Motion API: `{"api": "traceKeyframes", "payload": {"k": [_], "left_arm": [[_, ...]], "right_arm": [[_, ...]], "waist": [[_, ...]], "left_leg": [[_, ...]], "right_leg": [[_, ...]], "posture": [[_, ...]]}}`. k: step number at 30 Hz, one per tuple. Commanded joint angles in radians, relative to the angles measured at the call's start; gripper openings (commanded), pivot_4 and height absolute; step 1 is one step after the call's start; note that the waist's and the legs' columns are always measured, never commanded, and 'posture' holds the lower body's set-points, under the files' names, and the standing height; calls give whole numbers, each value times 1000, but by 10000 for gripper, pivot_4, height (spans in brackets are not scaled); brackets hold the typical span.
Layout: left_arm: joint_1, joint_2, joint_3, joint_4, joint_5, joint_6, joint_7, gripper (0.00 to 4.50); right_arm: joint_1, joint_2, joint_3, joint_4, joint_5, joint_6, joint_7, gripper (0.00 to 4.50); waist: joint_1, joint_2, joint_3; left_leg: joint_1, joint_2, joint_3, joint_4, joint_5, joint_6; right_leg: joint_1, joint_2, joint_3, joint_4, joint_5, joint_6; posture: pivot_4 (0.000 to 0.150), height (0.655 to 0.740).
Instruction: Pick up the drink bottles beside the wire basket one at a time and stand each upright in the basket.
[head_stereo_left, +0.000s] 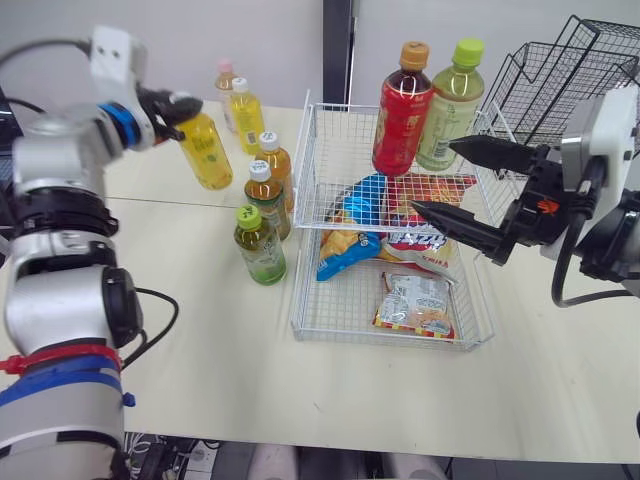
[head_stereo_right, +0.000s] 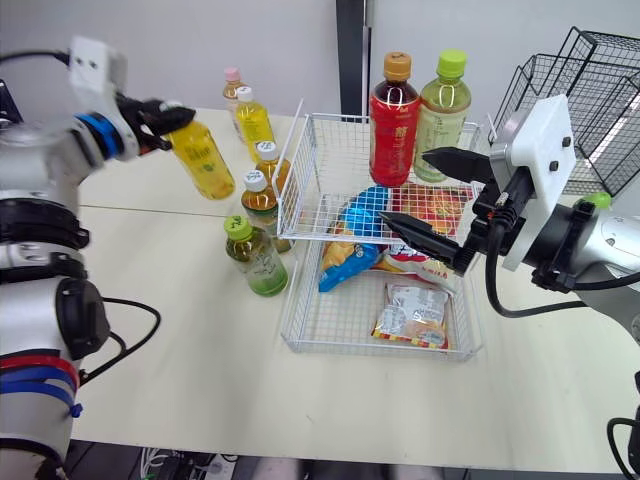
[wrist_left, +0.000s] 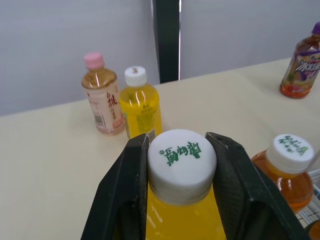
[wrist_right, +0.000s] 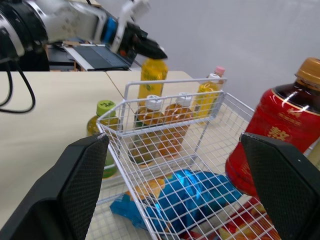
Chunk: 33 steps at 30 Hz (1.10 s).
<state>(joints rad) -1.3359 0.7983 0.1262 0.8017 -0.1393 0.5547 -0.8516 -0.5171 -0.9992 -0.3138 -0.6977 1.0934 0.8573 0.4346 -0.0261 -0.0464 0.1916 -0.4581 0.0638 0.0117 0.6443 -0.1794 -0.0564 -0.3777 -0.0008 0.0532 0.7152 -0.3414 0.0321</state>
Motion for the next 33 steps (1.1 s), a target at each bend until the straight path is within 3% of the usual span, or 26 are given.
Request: {"api": "traceKeyframes", "payload": {"k": [1,7,13,21,33], "left_arm": [[-174,49,-7,-135,-58,132,-99,13629],[-468,-12,-46,-40,-76,244,-175,13629],[-604,-127,-59,77,-99,269,-240,13629],[-584,-250,-125,193,-45,127,-304,13629],[-500,-368,-148,308,22,-29,-292,13629]], "right_arm": [[33,-40,-111,15,-1,-25,65,45000],[91,-58,-162,26,-27,-40,114,45000],[126,-54,-189,21,-41,-46,107,45000],[184,-47,-248,-16,-29,-34,57,45000],[218,-59,-288,-28,-20,-32,15,45000]], "waist": [[4,0,0],[7,0,0],[-4,3,2],[-10,5,3],[-7,6,4]], "left_leg": [[-2,0,-2,1,0,0],[-4,-1,-7,2,0,0],[-3,-1,-7,1,0,0],[-4,-1,-6,1,1,0],[-5,-1,-6,1,1,0]], "right_leg": [[0,0,-2,-1,0,0],[1,0,-8,-2,0,0],[2,0,-8,-1,0,0],[-1,0,-7,0,0,0],[-2,0,-6,0,0,0]], "posture": [[1500,7400],[1500,7400],[1500,7400],[1500,7400],[1500,7400]]}}
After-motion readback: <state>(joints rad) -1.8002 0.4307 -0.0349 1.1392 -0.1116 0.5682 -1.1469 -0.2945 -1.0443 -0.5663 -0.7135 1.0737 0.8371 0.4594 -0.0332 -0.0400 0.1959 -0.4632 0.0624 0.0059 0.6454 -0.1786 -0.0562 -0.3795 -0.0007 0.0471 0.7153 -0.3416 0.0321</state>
